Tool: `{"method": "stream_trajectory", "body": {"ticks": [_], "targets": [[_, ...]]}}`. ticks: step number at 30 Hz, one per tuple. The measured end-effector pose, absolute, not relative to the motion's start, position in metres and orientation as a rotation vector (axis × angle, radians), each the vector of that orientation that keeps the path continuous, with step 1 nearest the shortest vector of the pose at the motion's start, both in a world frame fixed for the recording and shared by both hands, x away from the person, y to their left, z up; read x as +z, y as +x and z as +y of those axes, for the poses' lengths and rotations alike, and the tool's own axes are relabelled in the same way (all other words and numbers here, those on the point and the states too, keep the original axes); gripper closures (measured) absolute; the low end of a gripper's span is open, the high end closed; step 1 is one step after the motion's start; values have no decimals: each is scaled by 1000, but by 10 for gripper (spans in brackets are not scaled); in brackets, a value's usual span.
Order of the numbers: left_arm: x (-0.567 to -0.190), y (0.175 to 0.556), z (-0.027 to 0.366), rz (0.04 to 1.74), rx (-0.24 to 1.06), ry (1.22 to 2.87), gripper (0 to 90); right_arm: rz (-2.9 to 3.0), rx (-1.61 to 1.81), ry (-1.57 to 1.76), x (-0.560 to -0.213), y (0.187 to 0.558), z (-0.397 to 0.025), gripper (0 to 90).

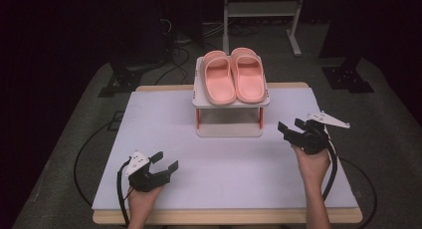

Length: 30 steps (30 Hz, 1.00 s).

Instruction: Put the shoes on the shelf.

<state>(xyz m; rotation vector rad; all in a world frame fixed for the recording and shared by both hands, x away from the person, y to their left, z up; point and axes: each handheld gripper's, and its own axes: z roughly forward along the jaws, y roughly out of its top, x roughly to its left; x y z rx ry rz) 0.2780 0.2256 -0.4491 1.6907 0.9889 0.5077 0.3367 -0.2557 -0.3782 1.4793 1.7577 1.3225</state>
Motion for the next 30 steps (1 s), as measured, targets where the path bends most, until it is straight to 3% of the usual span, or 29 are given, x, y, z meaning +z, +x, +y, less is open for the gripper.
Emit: {"method": "stream_trajectory", "body": {"ticks": [30], "targets": [[-450,277,226,993,507,1693,233,1808,1268,1528,-423,304,-283,300]]}}
